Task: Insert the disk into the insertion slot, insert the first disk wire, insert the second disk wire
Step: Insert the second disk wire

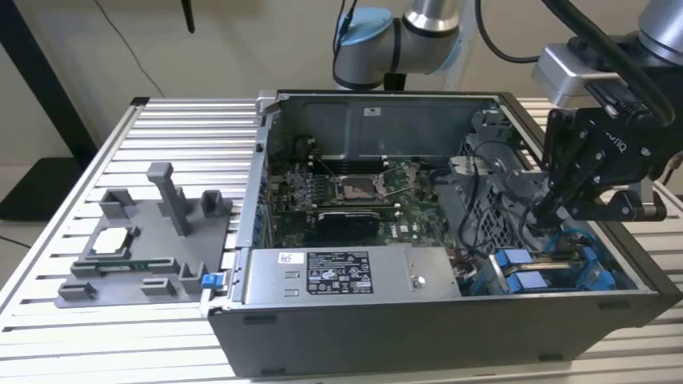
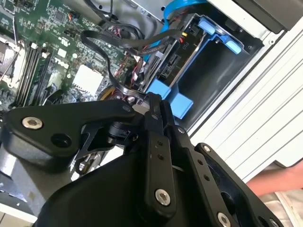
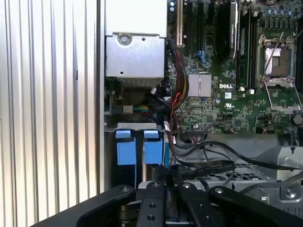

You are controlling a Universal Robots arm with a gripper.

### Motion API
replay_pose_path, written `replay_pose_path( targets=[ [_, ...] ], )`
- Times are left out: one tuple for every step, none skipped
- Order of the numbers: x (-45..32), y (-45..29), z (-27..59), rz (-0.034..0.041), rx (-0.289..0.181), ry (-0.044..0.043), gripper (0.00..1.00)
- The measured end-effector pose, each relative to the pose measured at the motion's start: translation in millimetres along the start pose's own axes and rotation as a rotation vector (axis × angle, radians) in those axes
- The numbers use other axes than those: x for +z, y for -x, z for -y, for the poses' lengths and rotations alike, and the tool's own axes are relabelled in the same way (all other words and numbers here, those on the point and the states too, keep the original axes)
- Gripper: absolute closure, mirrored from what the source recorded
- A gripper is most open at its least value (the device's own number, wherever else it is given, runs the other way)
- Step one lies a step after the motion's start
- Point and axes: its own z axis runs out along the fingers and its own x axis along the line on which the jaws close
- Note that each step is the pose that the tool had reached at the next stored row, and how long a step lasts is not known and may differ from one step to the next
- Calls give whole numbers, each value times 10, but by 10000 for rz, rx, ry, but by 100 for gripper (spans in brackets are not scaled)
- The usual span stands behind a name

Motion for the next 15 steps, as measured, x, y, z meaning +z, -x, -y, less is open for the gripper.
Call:
replay_pose_path(
  targets=[
    [-1, -12, 0, -1, 0, 0, 100],
    [-2, -23, 1, -1, 0, 0, 100],
    [-3, -34, 1, -1, 0, 0, 100],
    [-4, -45, 1, -1, 0, 0, 100],
    [-5, -56, 1, -1, -1, 0, 100],
    [-5, -66, 1, -1, -1, 0, 100],
    [-6, -77, 1, -2, 0, 0, 100],
    [-6, -85, 1, 0, 0, 0, 100],
    [-7, -93, 1, -1, 0, 0, 100],
    [-8, -98, 1, -2, 0, 0, 100],
    [-8, -102, 1, -1, 0, 0, 100],
    [-8, -103, 1, -1, -1, 0, 100],
    [-8, -103, 1, -1, -1, 0, 100],
    [-8, -104, 1, -1, -1, 0, 100],
    [-8, -104, 0, -1, -1, 0, 100]
  ],
)
